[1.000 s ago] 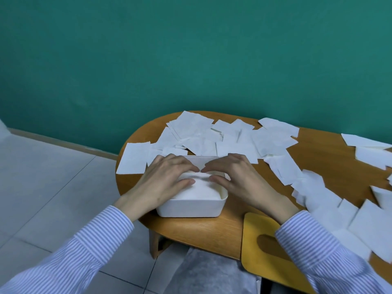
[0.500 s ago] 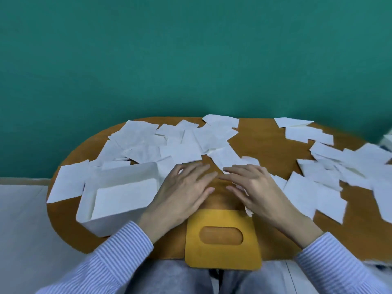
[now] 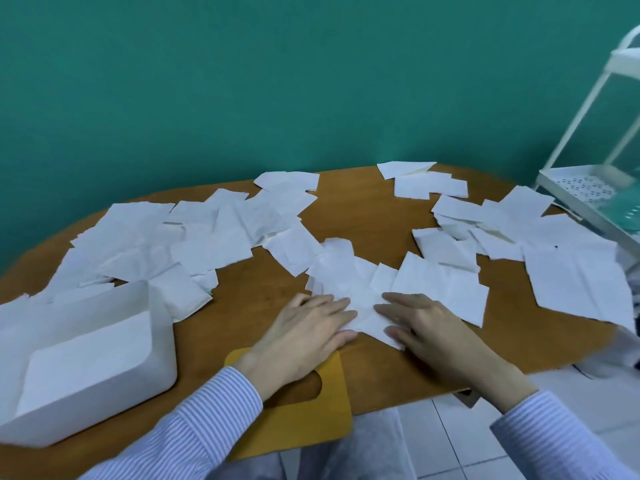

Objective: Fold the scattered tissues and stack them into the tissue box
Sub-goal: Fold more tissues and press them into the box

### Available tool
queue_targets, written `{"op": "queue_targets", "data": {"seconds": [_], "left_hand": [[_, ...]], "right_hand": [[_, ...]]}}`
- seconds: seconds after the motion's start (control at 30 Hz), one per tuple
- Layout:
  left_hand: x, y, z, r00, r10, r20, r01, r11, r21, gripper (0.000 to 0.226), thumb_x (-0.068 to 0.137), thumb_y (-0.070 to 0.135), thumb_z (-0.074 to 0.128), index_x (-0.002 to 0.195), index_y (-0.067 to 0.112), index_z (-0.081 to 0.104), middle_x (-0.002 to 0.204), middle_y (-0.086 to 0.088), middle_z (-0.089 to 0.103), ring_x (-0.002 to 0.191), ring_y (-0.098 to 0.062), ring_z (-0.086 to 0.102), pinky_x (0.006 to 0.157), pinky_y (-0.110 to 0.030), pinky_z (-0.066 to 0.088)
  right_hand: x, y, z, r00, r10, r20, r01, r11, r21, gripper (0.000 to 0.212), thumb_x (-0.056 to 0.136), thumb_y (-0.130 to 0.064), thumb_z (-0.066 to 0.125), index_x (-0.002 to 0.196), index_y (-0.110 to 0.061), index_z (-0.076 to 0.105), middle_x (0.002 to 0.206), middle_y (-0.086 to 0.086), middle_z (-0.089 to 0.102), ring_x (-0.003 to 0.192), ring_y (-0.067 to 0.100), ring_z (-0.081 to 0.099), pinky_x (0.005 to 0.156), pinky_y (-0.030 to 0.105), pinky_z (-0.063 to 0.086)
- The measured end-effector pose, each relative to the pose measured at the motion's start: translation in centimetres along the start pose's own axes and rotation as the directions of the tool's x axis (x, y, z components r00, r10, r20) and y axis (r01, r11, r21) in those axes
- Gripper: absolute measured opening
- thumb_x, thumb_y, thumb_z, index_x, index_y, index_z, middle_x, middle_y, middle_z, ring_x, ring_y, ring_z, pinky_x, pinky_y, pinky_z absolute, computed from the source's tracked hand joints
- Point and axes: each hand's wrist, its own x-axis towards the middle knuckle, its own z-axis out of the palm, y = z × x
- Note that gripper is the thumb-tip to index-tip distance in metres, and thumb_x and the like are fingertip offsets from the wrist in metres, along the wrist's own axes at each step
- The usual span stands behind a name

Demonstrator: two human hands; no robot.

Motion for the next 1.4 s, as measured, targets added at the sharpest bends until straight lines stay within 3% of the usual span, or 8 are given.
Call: {"op": "queue_targets", "data": {"seconds": [0.33, 0.5, 0.67, 0.8, 0.93, 1.07, 1.27, 1.4], "left_hand": [[0.4, -3.5, 0.2, 0.987, -0.104, -0.121, 0.109, 0.993, 0.036, 0.041, 0.106, 0.050, 0.031, 0.125, 0.032, 0.061, 0.152, 0.013, 0.046, 0.145, -0.010, 0.032, 0.106, -0.033, 0.029], [1.7, -1.1, 0.7, 0.961, -0.013, -0.275, 0.008, 1.000, -0.020, 0.031, 0.104, 0.045, 0.043, 0.123, 0.031, 0.064, 0.136, 0.012, 0.058, 0.128, -0.010, 0.045, 0.096, -0.029, 0.031], [4.5, 2.1, 1.6, 0.972, 0.029, -0.233, -0.063, 0.988, -0.142, 0.029, 0.102, 0.041, 0.050, 0.127, 0.030, 0.060, 0.126, 0.014, 0.059, 0.114, -0.009, 0.047, 0.091, -0.030, 0.037], [5.4, 2.7, 1.7, 0.976, -0.023, -0.215, -0.032, 0.967, -0.252, 0.030, 0.100, 0.037, 0.056, 0.129, 0.032, 0.059, 0.121, 0.011, 0.055, 0.114, -0.009, 0.045, 0.094, -0.029, 0.039], [5.7, 2.1, 1.3, 0.977, -0.053, -0.208, -0.013, 0.953, -0.302, 0.025, 0.100, 0.031, 0.058, 0.125, 0.034, 0.062, 0.113, 0.012, 0.055, 0.108, -0.008, 0.047, 0.091, -0.030, 0.041], [6.0, 1.4, 1.2, 0.976, -0.084, -0.200, 0.012, 0.941, -0.339, 0.019, 0.098, 0.022, 0.061, 0.114, 0.033, 0.065, 0.097, 0.013, 0.055, 0.096, -0.007, 0.048, 0.085, -0.031, 0.044], [5.9, 1.3, 0.3, 0.978, -0.098, -0.183, 0.020, 0.921, -0.389, 0.017, 0.100, 0.018, 0.057, 0.106, 0.030, 0.067, 0.094, 0.011, 0.054, 0.094, -0.007, 0.051, 0.082, -0.031, 0.046], [5.7, 1.1, -1.6, 0.968, -0.123, -0.220, 0.006, 0.883, -0.470, 0.021, 0.102, 0.013, 0.053, 0.104, 0.029, 0.067, 0.092, 0.011, 0.046, 0.087, -0.006, 0.052, 0.072, -0.018, 0.038]], "right_hand": [[1.1, -1.7, 1.0, 0.991, -0.135, -0.020, 0.136, 0.954, 0.266, 0.035, 0.101, -0.040, 0.048, 0.136, -0.040, 0.052, 0.149, -0.021, 0.042, 0.133, -0.001, 0.039, 0.108, 0.018, 0.033], [1.9, 2.2, -1.4, 0.980, -0.097, -0.171, 0.129, 0.974, 0.185, 0.028, 0.099, -0.021, 0.055, 0.124, -0.028, 0.065, 0.132, -0.010, 0.062, 0.121, 0.007, 0.055, 0.101, 0.030, 0.047], [2.9, 5.2, -2.0, 0.996, -0.090, 0.007, 0.089, 0.993, 0.079, 0.039, 0.099, -0.019, 0.055, 0.138, -0.027, 0.054, 0.141, -0.008, 0.054, 0.134, 0.012, 0.043, 0.112, 0.022, 0.031], [3.4, 5.5, -1.8, 0.993, -0.110, -0.034, 0.111, 0.993, 0.029, 0.037, 0.096, -0.020, 0.060, 0.131, -0.029, 0.056, 0.121, -0.007, 0.059, 0.112, 0.014, 0.051, 0.094, 0.033, 0.047], [3.7, 5.1, -2.3, 0.985, -0.118, -0.125, 0.118, 0.993, -0.008, 0.027, 0.093, -0.016, 0.063, 0.118, -0.029, 0.064, 0.100, -0.014, 0.054, 0.092, 0.011, 0.048, 0.078, 0.032, 0.048], [4.2, 4.9, -2.1, 0.989, -0.095, -0.111, 0.089, 0.994, -0.056, 0.022, 0.092, -0.018, 0.066, 0.113, -0.025, 0.067, 0.102, -0.003, 0.060, 0.091, 0.017, 0.051, 0.078, 0.035, 0.048], [4.9, 4.8, -2.6, 0.990, -0.079, -0.121, 0.073, 0.996, -0.048, 0.008, 0.093, -0.024, 0.065, 0.092, -0.031, 0.061, 0.086, -0.017, 0.057, 0.088, 0.014, 0.042, 0.076, 0.029, 0.026], [4.8, 3.9, -5.0, 0.988, -0.001, -0.151, 0.026, 0.987, 0.161, 0.015, 0.093, -0.020, 0.065, 0.091, -0.033, 0.057, 0.085, -0.016, 0.057, 0.085, 0.008, 0.051, 0.072, 0.027, 0.039]]}}
